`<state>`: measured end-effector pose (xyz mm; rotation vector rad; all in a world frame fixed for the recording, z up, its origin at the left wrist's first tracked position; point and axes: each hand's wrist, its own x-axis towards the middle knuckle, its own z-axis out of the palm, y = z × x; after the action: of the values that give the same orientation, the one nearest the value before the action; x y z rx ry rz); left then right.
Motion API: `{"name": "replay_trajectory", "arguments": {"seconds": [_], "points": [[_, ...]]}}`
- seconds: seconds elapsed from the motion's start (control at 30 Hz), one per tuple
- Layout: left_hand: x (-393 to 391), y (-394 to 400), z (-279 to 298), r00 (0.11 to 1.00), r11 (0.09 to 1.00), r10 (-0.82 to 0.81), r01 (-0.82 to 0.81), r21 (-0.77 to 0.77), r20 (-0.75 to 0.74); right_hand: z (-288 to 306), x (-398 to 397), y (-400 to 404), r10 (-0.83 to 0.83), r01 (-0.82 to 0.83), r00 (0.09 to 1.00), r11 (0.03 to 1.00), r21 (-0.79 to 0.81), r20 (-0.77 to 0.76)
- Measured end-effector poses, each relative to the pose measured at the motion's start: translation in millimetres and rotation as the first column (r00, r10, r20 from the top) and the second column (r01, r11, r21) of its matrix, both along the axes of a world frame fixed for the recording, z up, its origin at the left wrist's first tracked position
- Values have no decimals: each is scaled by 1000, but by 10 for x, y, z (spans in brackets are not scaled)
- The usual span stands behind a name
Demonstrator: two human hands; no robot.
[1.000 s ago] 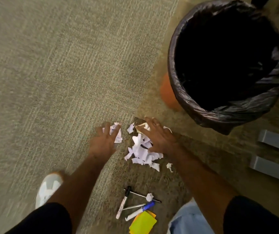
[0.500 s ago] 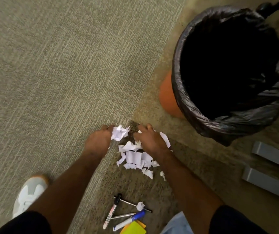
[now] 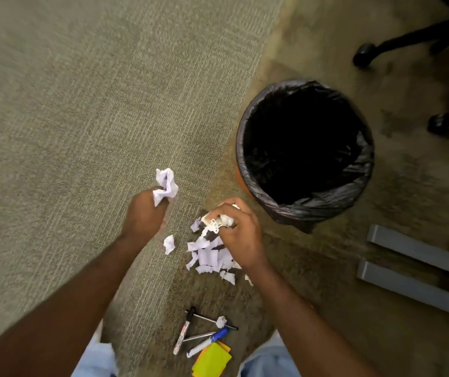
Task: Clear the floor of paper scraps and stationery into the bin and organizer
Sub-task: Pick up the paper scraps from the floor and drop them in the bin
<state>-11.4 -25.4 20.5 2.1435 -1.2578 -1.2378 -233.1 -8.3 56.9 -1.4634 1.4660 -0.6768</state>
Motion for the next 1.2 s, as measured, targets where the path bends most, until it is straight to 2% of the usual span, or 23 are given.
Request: {"name": "replay_trajectory", "arguments": {"seconds": [0.07,0.2,0.3,0.37,0.47,0.53,0.6,0.67,0.77,0.9,0.97,1.07,1.13,1.2], "points": [[-143,-213,392,996,998,10,-16,-65,-93,389,-106,-149,-79,81,996,995,-49,39],[-738,-609,1143,977,981,-107,74,-177,-187,1044,-547,-571,-277,298,950,943,-149,146],[-1314,-862,1492,963,961,-207,168,-219,-171,1261,-963,-882,-409,426,904,888,-175,126],[-1658,-1035,1582,948,941,-311,296,-162,-70,1230,-1165,-1064,-508,514,853,857,-21,121],[-2007,-1243,1527,888,893,-448,438,103,107,1068,-1336,-1219,-639,573,760,744,342,116],[-2135,-1301,1429,854,856,-500,464,227,143,927,-1430,-1238,-665,558,742,682,473,84],[-2199,-1313,1347,847,848,-508,459,264,159,800,-1499,-1234,-663,531,746,654,539,68],[-2200,-1292,1304,865,881,-463,424,211,192,712,-1540,-1247,-687,533,723,617,579,66],[-2105,-1206,1299,899,936,-345,350,30,270,658,-1588,-1272,-714,549,698,590,592,64],[-1848,-985,1310,940,938,-247,293,-188,236,711,-1625,-1259,-699,537,714,582,611,39],[-1676,-835,1309,936,886,-242,321,-335,257,820,-1590,-1222,-702,588,712,620,519,31],[-1349,-562,1242,936,861,-254,333,-384,244,1071,-1408,-986,-641,628,764,766,135,82],[-1121,-335,1094,914,862,-296,381,-334,279,1233,-1197,-671,-493,506,855,861,-48,163],[-926,-88,916,881,864,-364,440,-243,302,1270,-971,-316,-268,288,952,948,-136,145]]}}
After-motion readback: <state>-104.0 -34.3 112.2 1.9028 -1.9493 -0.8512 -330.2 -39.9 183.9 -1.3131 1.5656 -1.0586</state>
